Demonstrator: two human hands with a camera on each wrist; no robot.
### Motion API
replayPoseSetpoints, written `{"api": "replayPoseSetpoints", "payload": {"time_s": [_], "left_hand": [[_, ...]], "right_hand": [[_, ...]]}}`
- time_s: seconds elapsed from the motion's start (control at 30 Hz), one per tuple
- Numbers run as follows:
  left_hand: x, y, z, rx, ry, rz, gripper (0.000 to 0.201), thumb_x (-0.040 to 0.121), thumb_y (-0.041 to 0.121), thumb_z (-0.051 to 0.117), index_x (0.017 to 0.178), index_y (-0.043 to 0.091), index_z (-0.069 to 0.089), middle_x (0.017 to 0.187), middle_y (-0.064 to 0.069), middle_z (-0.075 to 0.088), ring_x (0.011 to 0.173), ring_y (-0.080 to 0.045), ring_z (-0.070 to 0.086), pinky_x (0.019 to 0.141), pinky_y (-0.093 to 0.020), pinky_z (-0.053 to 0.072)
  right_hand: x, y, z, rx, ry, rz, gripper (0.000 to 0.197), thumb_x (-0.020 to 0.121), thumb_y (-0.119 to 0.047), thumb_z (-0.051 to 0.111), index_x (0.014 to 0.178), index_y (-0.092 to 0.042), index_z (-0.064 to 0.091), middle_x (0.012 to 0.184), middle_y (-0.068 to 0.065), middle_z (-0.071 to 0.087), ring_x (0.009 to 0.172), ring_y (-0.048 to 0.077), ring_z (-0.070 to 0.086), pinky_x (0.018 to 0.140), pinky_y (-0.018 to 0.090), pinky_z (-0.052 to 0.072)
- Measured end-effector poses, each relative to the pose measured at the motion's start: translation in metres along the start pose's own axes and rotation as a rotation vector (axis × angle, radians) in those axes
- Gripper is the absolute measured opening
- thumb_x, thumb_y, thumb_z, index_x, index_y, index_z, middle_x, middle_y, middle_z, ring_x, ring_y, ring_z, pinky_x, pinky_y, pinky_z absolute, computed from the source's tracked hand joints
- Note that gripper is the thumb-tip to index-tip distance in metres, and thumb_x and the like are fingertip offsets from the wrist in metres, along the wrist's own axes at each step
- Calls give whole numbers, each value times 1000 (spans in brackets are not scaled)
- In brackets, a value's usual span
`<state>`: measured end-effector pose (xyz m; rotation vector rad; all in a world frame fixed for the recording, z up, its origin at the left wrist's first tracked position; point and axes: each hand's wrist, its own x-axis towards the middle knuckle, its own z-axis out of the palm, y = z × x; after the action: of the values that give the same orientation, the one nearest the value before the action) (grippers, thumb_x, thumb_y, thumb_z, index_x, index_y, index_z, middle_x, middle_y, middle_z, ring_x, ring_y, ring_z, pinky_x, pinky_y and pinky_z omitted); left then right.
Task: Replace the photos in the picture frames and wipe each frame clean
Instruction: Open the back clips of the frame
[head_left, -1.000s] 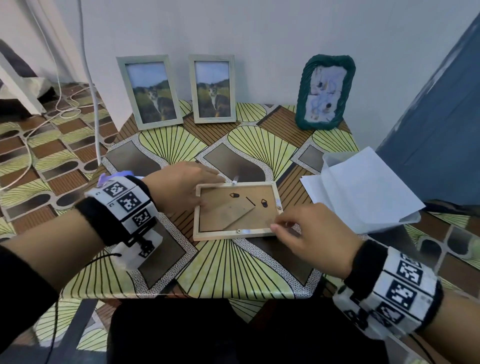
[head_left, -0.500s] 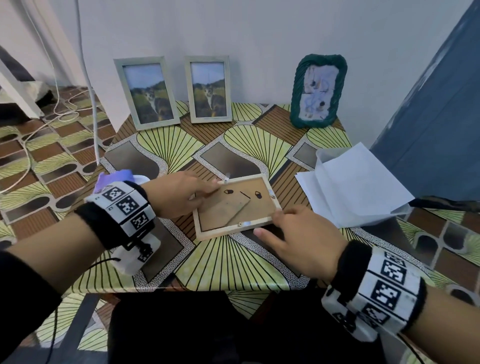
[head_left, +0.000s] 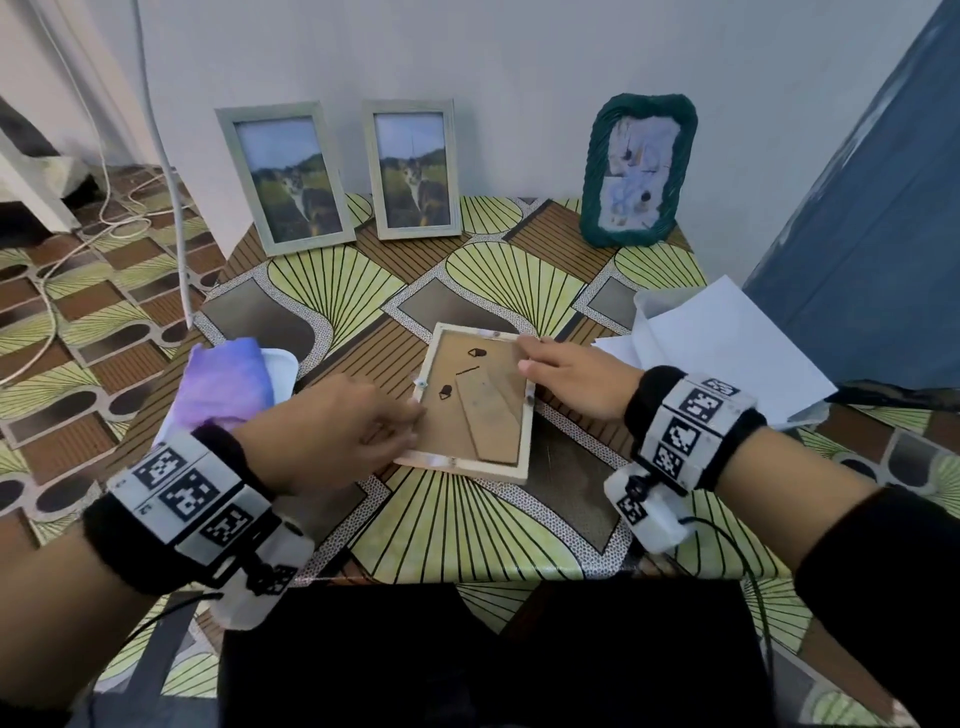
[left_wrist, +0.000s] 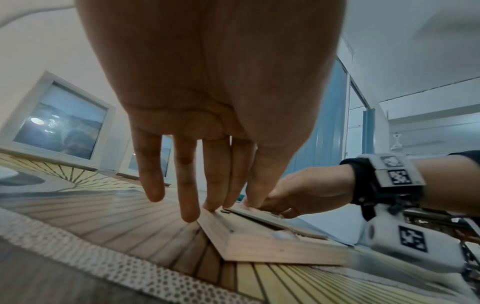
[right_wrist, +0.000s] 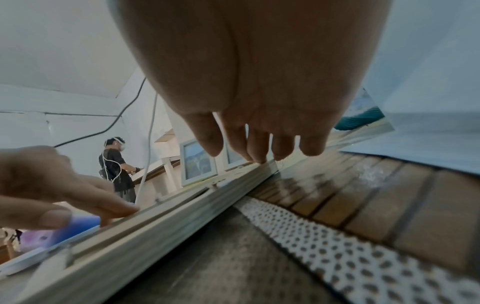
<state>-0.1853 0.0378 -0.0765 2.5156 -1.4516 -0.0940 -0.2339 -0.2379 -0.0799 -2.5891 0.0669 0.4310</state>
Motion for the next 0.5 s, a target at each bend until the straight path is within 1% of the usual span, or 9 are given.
{"api": "replayPoseSetpoints", "payload": {"time_s": [0.07,0.1,0.13,0.2,0.3,0.37,0.4,0.47,0.5], "left_hand": [[-5,7,0,-28,-3,4,35,92,46,49,111,26,70,72,3,65,70,-17,58,69,-35,49],[-8,11,-1,-45,2,2,37,91,47,49,113,27,70,72,4,66,69,-16,58,68,-35,50],[-9,13,-1,-54,10,-1,39,90,48,49,115,27,70,72,4,66,69,-16,58,67,-35,50],[-9,16,-1,-66,18,-23,41,89,47,49,119,28,70,75,3,68,71,-15,59,68,-35,50],[-4,15,-4,-90,18,-53,35,94,41,55,124,29,67,82,4,73,79,-16,65,74,-36,52],[3,14,-7,-106,34,-60,35,94,35,59,127,28,65,83,8,74,78,-13,67,75,-35,53],[8,14,-9,-108,35,-70,36,93,34,59,129,29,63,84,11,74,78,-10,67,76,-34,53],[21,12,-12,-80,3,-96,40,94,36,56,133,31,59,83,16,73,78,-4,65,78,-33,54],[28,11,-13,-44,-21,-109,42,94,38,54,136,33,56,83,18,72,78,-4,64,78,-32,54]], "right_hand": [[5,0,0,12,-24,-20,51,106,-34,32,151,-12,27,160,6,25,147,22,22,115,32,20],[7,1,0,21,-38,-31,54,106,-35,31,155,-15,19,163,1,16,149,17,14,116,29,15],[9,2,0,30,-49,-43,56,106,-35,31,156,-16,14,163,-2,11,150,14,8,116,26,12],[10,5,1,54,-57,-60,58,106,-35,31,156,-17,9,163,-4,8,150,12,6,115,23,10],[9,9,2,82,-22,-69,62,104,-38,37,156,-18,10,163,-5,11,149,11,12,112,21,13],[5,11,0,71,-3,-78,64,102,-40,43,156,-20,16,162,-3,17,147,14,19,115,24,17],[2,11,-1,70,-6,-88,63,100,-40,47,154,-22,21,161,0,24,146,16,25,116,26,21],[-6,13,-2,76,-25,-106,60,97,-41,54,150,-26,32,154,3,38,140,17,34,110,22,25],[-11,13,-2,65,-37,-111,61,94,-42,58,148,-26,34,151,4,41,139,17,36,106,20,26]]}}
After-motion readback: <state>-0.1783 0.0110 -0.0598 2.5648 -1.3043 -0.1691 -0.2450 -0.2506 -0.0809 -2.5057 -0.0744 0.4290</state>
